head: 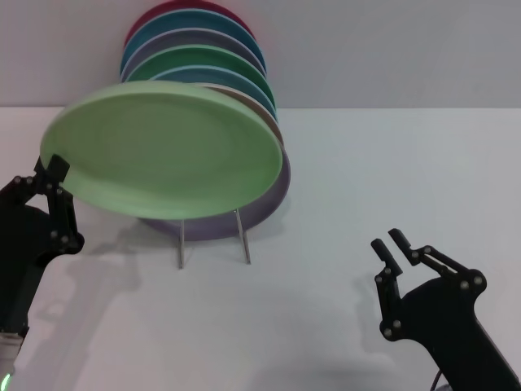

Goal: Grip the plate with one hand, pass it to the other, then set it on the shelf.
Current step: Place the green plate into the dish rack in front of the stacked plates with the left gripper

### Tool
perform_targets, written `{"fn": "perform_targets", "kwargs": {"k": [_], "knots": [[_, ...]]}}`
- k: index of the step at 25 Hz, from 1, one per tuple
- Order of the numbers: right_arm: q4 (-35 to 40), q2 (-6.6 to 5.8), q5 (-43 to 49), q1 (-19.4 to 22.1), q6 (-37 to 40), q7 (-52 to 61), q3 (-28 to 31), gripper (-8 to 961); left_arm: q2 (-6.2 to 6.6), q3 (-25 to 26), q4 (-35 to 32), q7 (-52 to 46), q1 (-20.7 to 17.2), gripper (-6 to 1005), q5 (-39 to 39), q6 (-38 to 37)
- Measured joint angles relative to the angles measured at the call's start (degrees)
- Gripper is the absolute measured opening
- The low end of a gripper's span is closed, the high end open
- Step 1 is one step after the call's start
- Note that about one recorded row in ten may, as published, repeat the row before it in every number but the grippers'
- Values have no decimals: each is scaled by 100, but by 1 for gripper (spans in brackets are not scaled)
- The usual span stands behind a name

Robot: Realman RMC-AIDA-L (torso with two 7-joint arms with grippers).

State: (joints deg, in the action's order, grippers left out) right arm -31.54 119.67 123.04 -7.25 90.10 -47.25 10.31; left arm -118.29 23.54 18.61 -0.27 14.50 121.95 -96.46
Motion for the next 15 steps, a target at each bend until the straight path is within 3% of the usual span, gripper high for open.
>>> {"fn": "perform_targets", "kwargs": {"k": [15], "knots": [[223,-9,-97,-100,-19,12,76,137,-54,33,-181,856,471,66,-23,698]]}}
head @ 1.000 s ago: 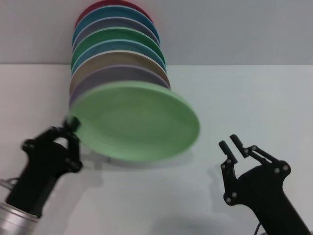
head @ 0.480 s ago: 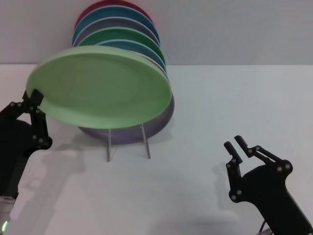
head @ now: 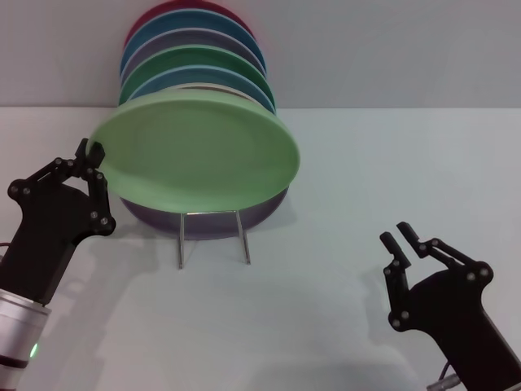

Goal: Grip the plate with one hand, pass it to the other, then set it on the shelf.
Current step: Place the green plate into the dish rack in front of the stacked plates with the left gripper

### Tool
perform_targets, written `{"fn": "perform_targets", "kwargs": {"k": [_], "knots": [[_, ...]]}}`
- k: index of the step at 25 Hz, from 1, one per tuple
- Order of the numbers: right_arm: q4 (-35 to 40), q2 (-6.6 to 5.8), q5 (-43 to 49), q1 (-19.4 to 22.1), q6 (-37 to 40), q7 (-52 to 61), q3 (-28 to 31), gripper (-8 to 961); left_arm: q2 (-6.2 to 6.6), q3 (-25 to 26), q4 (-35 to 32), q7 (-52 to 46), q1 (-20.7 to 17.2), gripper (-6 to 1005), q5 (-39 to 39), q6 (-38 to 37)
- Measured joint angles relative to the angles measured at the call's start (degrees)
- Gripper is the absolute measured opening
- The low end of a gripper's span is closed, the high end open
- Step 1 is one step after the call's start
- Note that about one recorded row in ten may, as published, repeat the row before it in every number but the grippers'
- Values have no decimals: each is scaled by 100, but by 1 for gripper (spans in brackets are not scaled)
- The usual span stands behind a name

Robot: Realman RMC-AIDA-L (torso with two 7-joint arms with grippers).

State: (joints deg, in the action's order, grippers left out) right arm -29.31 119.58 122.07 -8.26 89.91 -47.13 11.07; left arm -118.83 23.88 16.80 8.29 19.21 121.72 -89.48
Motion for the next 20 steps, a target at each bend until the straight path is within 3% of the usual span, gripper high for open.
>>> {"fn": "perform_targets", "kwargs": {"k": [20], "knots": [[225,-7,-206,-113,-11,91,384,137,-18,-42,-7,377,-93,78,12,708]]}}
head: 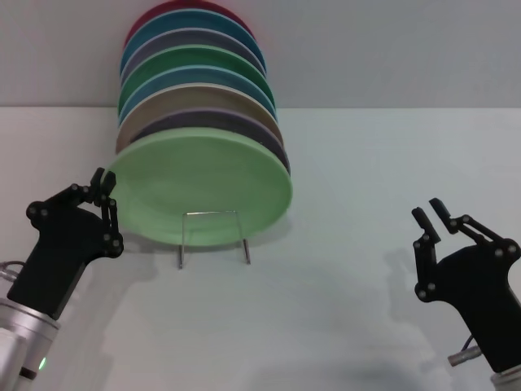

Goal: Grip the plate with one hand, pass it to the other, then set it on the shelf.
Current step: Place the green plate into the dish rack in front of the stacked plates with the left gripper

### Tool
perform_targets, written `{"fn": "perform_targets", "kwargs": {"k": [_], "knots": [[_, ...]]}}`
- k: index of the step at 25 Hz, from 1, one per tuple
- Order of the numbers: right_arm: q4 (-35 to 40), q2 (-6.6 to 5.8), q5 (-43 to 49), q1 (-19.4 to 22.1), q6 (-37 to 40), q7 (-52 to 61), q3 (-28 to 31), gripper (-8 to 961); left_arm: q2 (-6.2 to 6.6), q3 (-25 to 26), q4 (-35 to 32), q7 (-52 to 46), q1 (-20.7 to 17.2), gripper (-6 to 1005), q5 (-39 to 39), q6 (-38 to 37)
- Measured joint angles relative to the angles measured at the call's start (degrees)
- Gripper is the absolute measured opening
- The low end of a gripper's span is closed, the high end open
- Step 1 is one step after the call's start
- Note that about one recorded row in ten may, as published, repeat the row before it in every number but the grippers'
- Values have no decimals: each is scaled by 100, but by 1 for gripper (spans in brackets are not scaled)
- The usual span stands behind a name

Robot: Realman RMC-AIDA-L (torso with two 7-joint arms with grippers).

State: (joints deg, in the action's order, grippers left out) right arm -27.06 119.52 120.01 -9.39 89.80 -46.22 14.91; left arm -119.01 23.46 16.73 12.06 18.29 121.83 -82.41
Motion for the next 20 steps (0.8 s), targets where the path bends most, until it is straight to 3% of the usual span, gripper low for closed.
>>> {"fn": "perform_targets", "kwargs": {"k": [14,18,20], "knots": [[79,2,-78,-121,-38,56,24,137,0,-78,12,5,-19,116,26,267],[78,-2,-224,-160,-41,92,29,138,14,-91,19,-14,-142,175,30,-16],[109,-4,-575,-220,-31,327,30,138,28,-88,23,-50,-397,205,31,-647]]}}
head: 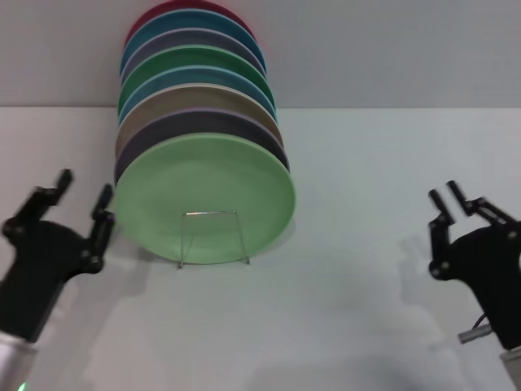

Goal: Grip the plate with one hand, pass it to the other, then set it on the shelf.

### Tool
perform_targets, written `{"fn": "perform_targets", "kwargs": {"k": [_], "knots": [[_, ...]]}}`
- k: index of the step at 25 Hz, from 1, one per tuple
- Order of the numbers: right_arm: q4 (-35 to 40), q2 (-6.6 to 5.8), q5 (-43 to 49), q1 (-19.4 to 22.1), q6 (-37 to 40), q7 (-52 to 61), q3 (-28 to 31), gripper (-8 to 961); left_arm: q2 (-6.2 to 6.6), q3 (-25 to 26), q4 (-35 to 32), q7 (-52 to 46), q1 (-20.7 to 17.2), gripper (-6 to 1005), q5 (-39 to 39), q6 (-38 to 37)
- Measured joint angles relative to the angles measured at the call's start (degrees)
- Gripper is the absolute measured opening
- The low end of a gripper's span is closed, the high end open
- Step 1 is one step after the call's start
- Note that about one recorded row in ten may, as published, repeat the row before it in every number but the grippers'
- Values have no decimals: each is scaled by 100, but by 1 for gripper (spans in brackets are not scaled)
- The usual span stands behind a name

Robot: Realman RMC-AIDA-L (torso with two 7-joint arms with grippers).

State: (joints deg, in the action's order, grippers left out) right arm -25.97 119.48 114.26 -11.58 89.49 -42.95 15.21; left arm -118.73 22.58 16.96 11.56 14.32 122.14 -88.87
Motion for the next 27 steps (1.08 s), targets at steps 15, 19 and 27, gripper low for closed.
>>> {"fn": "perform_targets", "kwargs": {"k": [15,19,27], "knots": [[1245,-29,-1159,-468,129,3457,144,145,9,995,-211,-2005,-307,765,-40,-419],[1661,-30,-1163,-606,156,4315,333,236,8,1341,-211,-2316,-272,844,-40,-152],[1725,-15,-1168,-717,57,4391,680,528,-9,1671,-212,-2548,-177,844,-43,280]]}}
